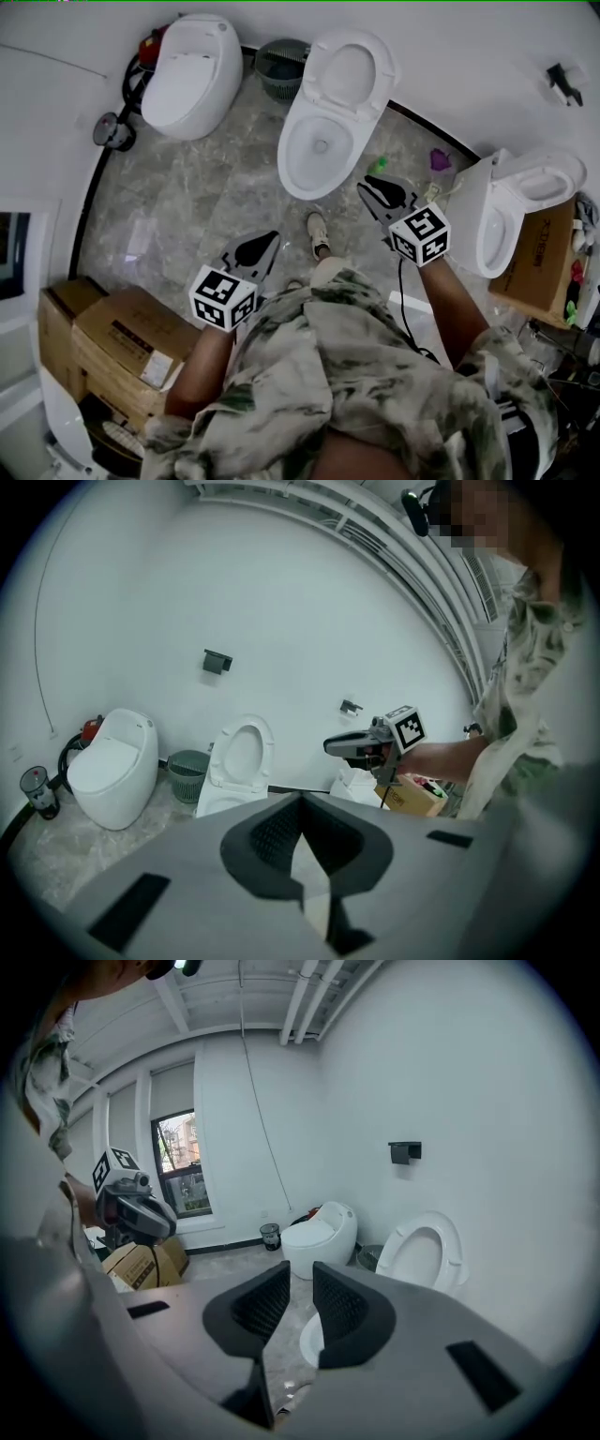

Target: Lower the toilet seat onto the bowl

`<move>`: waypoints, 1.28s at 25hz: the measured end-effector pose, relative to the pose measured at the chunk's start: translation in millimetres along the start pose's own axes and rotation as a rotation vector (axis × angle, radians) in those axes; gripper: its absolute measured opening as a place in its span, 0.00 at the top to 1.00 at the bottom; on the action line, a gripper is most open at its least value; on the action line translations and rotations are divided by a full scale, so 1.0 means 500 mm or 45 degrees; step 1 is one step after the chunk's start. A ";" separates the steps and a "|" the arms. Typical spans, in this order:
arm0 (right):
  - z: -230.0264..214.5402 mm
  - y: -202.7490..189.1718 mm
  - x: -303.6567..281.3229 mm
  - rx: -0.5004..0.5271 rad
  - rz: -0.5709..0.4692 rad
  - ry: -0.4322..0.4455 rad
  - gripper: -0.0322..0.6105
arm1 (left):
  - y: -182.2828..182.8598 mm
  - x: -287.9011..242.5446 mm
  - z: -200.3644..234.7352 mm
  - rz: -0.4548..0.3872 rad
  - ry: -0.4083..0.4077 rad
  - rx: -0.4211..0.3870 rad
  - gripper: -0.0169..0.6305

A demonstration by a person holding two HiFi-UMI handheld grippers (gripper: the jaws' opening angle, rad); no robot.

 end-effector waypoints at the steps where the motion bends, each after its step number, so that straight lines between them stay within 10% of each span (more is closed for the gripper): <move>1: -0.035 0.007 -0.018 0.008 0.005 -0.001 0.80 | 0.017 -0.016 0.010 0.005 0.015 -0.009 0.94; 17: -0.600 0.064 -0.287 0.103 0.124 -0.079 0.79 | 0.255 -0.260 0.141 -0.003 0.138 0.052 0.94; 32: -0.879 0.069 -0.459 0.197 0.213 -0.164 0.76 | 0.292 -0.290 0.190 -0.011 0.258 0.085 0.94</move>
Point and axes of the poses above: the fingertips, and each gripper's own axes: x backward along the fingers, z to its left, y out of its top, the point moved 6 cm from there along x, backward along the fingers, and after that the axes turned 5 degrees about x, right-handed, at the moved point
